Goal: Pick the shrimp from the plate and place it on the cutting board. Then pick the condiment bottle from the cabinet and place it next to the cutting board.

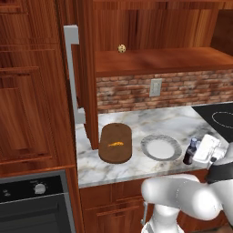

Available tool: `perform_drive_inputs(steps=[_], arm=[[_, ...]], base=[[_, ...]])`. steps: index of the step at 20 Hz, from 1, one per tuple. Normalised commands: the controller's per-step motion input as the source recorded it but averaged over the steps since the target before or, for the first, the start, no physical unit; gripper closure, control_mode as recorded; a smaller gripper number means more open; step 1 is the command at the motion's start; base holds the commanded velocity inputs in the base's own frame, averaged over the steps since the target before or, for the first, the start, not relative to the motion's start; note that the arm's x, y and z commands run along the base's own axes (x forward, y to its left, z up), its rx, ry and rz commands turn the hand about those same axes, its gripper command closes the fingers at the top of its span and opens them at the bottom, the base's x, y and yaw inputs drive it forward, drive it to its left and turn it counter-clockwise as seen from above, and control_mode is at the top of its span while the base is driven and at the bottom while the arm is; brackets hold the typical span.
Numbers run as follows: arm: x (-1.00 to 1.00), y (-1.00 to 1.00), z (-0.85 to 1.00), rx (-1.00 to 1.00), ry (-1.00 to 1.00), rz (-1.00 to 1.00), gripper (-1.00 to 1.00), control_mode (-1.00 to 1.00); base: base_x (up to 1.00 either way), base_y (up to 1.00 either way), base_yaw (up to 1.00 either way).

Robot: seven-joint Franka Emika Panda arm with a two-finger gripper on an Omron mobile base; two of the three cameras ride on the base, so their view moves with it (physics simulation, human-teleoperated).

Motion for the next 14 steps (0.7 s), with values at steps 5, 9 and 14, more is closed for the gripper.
perform_drive_inputs(steps=[5,9,14], arm=[[-0.03,0.01,0.14,0.00,0.00,0.00,-1.00,-1.00],[0.00,0.02,0.33,0.00,0.00,0.00,-1.00,-1.00],[0.00,0.00,0.41,0.00,0.00,-0.02,-1.00,-1.00]], base=[[0.00,0.00,0.00],[0.00,0.00,0.00],[0.00,0.00,0.00]])
